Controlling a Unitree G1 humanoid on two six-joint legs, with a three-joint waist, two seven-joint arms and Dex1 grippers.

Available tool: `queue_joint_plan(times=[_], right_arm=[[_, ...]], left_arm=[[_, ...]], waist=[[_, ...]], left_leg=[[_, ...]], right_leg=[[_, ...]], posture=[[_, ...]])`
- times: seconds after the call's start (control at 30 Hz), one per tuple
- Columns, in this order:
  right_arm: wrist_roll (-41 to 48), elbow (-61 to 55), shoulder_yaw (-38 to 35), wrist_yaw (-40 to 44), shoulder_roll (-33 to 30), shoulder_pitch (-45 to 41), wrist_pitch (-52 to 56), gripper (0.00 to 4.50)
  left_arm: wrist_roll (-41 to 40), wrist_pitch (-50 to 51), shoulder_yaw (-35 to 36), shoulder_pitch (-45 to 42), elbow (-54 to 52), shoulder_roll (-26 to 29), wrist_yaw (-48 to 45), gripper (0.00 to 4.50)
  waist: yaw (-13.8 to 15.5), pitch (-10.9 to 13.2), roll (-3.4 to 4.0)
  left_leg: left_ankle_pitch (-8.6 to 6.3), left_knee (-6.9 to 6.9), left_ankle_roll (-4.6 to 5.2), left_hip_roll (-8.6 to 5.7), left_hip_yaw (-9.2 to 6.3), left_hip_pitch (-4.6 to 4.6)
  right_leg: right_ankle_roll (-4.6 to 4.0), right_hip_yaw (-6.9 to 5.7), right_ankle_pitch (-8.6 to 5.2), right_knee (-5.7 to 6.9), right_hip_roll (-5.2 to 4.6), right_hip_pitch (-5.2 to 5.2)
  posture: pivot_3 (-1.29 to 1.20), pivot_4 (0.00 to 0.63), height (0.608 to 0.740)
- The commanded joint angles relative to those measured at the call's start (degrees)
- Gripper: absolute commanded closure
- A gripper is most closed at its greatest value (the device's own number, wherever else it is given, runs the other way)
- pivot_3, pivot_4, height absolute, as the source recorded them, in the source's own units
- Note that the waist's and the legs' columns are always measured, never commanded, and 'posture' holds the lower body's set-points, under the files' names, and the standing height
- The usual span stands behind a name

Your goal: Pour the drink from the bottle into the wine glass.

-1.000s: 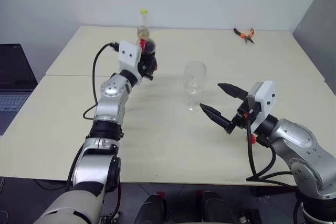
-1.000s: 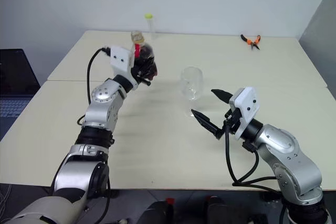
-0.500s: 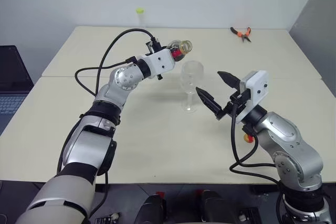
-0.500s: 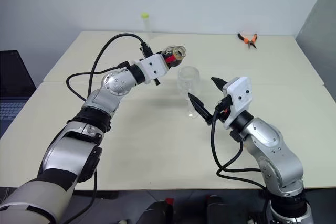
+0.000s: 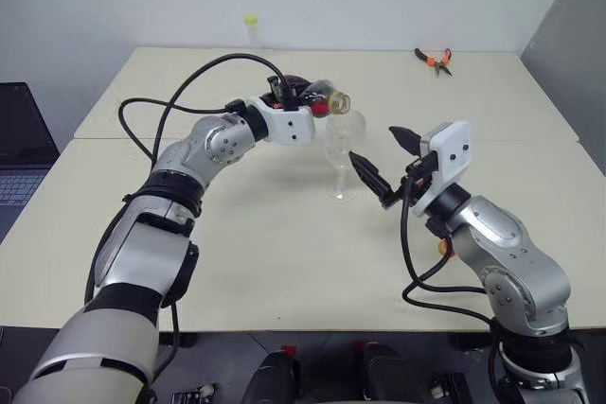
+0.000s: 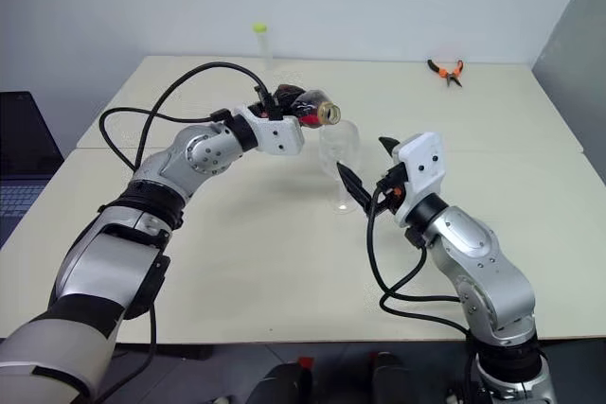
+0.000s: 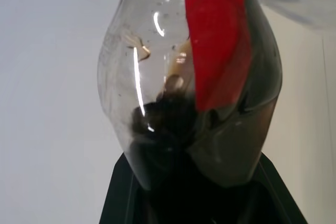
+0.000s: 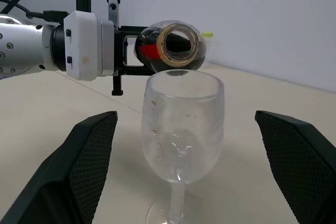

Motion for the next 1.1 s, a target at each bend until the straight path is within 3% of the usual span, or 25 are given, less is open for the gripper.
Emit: queue_joint_plan(times=[0.03,1.1], right_arm=[[-0.48,-1.30,-0.12,0.05,0.23,-1.10,-0.41,0.00],[-0.46,-2.18,1.94,1.09,0.30,-0.34,1.10,0.00]], left_arm=[[1.29,-1.65,-0.22,-2.87,-0.58,1.16,2.91,3.63],[10.81,-4.07,-4.69,-9.02,1.92,5.23,11.47,3.73]], waist=[[-0.01,0.00,0.00],[-0.07,0.00,0.00]], left_leg=[[0.00,0.00,0.00,0.00,0.00,0.00],[0.01,0.01,-0.02,-0.01,0.01,-0.02]], right_leg=[[0.00,0.00,0.00,0.00,0.00,0.00],[0.00,-0.01,0.00,0.03,0.01,-0.03]], posture=[[0.00,0.150,0.740],[0.00,0.150,0.740]])
